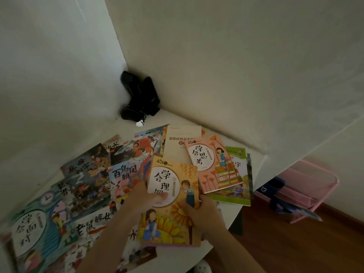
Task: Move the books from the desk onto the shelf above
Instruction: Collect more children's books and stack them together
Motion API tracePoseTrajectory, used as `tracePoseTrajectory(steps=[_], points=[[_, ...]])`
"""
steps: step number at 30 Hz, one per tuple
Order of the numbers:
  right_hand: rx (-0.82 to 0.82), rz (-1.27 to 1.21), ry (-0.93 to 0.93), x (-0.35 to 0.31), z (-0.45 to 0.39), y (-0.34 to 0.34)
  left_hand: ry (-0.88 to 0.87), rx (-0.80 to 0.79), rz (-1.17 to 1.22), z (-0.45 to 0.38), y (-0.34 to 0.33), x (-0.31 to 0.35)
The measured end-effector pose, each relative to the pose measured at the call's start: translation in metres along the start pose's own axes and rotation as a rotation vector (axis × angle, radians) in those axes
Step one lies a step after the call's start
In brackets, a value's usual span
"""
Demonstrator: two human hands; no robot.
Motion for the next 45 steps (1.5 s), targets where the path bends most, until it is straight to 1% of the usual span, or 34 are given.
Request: tracePoseTrajectory(steps=[3, 5, 6, 7, 9, 11, 13, 16, 17, 18, 20, 22, 24, 25, 27, 29, 31, 33, 35, 36, 39, 42, 45], points=[[-0.095, -0.112, 0.022, -0.032, 0.002, 0.021, 0.047, 0.023, -0.02, 0.002, 0.014, 0.031], [-0.146, -0.15, 0.033, -0.051, -0.003, 0.04, -0.011, 0.03, -0.002, -0.002, 0.011, 0.059], [-0.141, -0.134, 0.045, -0.057, -0.01, 0.053, -0.061, 0.034, 0.015, -0.006, 0.005, 0.075], [-0.115, -0.091, 0.055, -0.061, -0.019, 0.068, -0.1, 0.052, 0.042, -0.012, -0.003, 0.089], [-0.007, 0.005, 0.083, -0.063, -0.042, 0.103, -0.125, 0.08, 0.118, -0.03, -0.025, 0.104], [0.083, 0.046, 0.111, -0.06, -0.064, 0.135, -0.114, 0.061, 0.141, -0.059, -0.054, 0.1], [0.114, 0.109, 0.118, -0.051, -0.086, 0.154, -0.057, 0.081, 0.069, -0.089, -0.076, 0.086], [0.091, 0.243, 0.099, -0.033, -0.11, 0.155, 0.016, 0.18, -0.196, -0.111, -0.092, 0.074], [0.086, 0.244, 0.096, -0.027, -0.116, 0.154, 0.023, 0.228, -0.24, -0.113, -0.092, 0.075], [0.085, 0.238, 0.101, -0.023, -0.118, 0.153, 0.016, 0.25, -0.226, -0.115, -0.094, 0.076], [0.103, 0.247, 0.132, -0.024, -0.121, 0.155, -0.009, 0.206, -0.081, -0.119, -0.097, 0.078], [0.118, 0.273, 0.155, -0.027, -0.12, 0.158, -0.031, 0.131, 0.114, -0.125, -0.101, 0.074], [0.104, 0.23, 0.096, -0.02, -0.122, 0.158, -0.026, 0.084, 0.252, -0.125, -0.106, 0.071], [0.091, 0.145, 0.041, -0.013, -0.121, 0.158, -0.042, 0.072, 0.275, -0.117, -0.109, 0.074], [0.089, -0.044, -0.065, 0.008, -0.115, 0.161, -0.093, 0.057, 0.218, -0.108, -0.114, 0.079], [0.109, -0.1, -0.13, 0.027, -0.102, 0.167, -0.149, -0.024, 0.161, -0.1, -0.131, 0.084], [0.172, -0.097, -0.158, 0.042, -0.085, 0.174, -0.142, -0.058, 0.113, -0.097, -0.145, 0.085], [0.242, -0.007, -0.135, 0.048, -0.075, 0.177, -0.137, -0.013, -0.05, -0.099, -0.152, 0.09], [0.294, 0.162, -0.102, 0.043, -0.074, 0.178, -0.163, 0.039, -0.271, -0.103, -0.156, 0.093], [0.301, 0.226, -0.116, 0.044, -0.075, 0.177, -0.18, 0.053, -0.331, -0.106, -0.158, 0.094], [0.297, 0.282, -0.179, 0.05, -0.075, 0.176, -0.19, 0.041, -0.31, -0.103, -0.162, 0.095], [0.331, 0.199, -0.135, 0.053, -0.072, 0.18, -0.202, 0.038, -0.265, -0.097, -0.162, 0.104], [0.312, 0.106, -0.128, 0.056, -0.065, 0.186, -0.141, -0.023, -0.011, -0.101, -0.164, 0.098]])
Point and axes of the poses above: each hand's wrist, its own z-axis away from the middle knuckle, its own y-axis out of the back of the hand, x = y × z, the point moved 10 cm from there along -z, towards the middle knuckle, and after that the axes turned 6 degrees about -x, right-handed, at the moved point
